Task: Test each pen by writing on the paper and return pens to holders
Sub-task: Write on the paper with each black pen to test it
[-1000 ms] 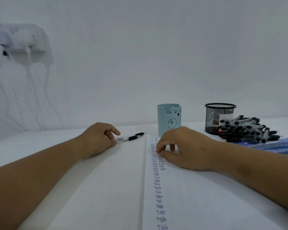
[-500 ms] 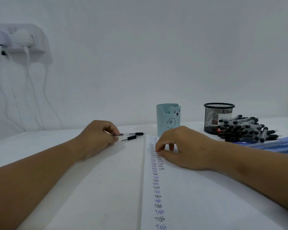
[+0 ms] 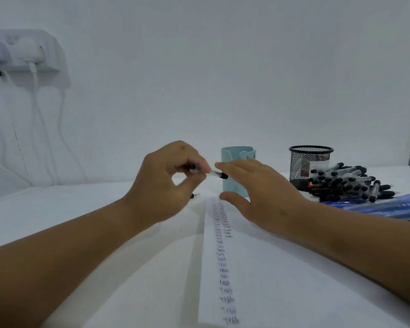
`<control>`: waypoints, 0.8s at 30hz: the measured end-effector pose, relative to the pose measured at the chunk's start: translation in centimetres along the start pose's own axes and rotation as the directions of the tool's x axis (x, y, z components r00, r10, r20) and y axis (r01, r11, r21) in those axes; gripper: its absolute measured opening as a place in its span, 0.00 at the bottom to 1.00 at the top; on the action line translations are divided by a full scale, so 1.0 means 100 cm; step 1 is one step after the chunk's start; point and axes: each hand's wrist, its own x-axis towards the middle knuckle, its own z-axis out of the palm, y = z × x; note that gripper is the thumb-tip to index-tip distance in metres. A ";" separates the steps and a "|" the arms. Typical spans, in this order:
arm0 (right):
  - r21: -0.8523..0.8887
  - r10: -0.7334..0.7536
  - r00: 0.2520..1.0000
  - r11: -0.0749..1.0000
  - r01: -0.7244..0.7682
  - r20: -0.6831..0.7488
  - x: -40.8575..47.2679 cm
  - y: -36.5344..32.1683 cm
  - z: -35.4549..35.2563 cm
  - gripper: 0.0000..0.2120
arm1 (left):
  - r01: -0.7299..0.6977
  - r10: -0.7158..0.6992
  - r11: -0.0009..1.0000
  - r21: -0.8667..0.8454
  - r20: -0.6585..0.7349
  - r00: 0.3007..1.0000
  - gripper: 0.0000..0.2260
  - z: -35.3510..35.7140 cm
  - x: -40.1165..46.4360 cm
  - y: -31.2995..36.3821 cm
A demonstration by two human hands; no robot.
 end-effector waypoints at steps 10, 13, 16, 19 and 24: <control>0.095 -0.046 0.981 0.993 0.065 -0.188 0.001 0.009 0.002 0.11 | 0.101 -0.084 0.957 -0.271 0.076 0.994 0.13 0.014 -0.004 0.005; 0.114 -0.005 0.998 0.993 0.013 -0.070 0.000 0.012 0.002 0.10 | 0.476 -0.377 0.712 -0.516 0.291 0.879 0.17 0.013 -0.006 0.005; 0.135 -0.011 0.998 0.991 0.020 -0.068 -0.002 0.019 0.006 0.12 | 0.604 -0.408 0.599 -0.527 0.448 0.796 0.15 0.013 -0.002 0.007; 0.057 -0.082 0.990 0.994 0.089 -0.112 -0.005 0.023 0.008 0.08 | 0.633 -0.413 0.608 -0.479 0.490 0.768 0.11 0.013 -0.005 0.005; 0.057 -0.023 0.965 0.998 0.040 -0.263 0.001 0.033 0.001 0.09 | 0.652 -0.494 0.558 -0.513 0.425 0.758 0.14 0.011 -0.003 0.001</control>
